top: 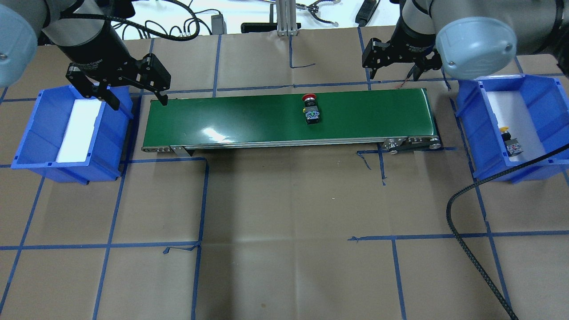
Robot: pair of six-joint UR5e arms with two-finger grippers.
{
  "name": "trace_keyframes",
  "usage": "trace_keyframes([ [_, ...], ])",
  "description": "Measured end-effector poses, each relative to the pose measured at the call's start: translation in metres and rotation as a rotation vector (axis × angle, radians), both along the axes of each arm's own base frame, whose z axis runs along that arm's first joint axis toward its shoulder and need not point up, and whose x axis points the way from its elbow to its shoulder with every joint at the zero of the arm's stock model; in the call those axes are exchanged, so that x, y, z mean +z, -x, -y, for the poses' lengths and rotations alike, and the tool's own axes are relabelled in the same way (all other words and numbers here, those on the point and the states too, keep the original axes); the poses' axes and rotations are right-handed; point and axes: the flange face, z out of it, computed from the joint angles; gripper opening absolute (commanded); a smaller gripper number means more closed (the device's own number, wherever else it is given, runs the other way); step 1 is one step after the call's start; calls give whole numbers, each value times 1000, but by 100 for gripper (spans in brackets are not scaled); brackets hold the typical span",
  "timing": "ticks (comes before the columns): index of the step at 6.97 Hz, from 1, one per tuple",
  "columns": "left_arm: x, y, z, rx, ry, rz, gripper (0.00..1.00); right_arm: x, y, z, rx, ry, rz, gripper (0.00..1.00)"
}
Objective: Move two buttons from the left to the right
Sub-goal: 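Move the right gripper back over the belt above the red button, then lower the right gripper and grasp the red button on the belt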
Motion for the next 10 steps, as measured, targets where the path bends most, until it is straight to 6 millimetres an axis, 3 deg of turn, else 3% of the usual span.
trace_keyframes([
  [10, -1, -3, 0, -15, -13, 29, 100, -107, -15, 49, 2, -51, 57, 100],
])
